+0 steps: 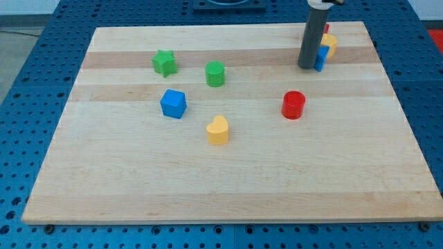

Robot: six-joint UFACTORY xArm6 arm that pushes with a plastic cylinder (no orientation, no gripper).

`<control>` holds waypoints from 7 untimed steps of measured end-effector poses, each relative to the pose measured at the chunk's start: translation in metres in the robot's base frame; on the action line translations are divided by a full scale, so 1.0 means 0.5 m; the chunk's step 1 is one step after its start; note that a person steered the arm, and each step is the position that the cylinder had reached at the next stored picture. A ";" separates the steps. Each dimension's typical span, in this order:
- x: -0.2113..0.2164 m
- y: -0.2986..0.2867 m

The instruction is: Place the red circle close to the bottom of blue triangle

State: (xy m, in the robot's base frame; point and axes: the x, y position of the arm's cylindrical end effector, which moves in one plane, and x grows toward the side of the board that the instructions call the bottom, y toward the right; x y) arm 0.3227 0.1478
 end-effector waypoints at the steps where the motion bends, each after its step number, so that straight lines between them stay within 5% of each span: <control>1: 0.000 -0.013; 3: 0.029 -0.116; 5: 0.201 -0.204; 7: 0.280 -0.144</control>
State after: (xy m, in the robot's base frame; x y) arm 0.4626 0.0757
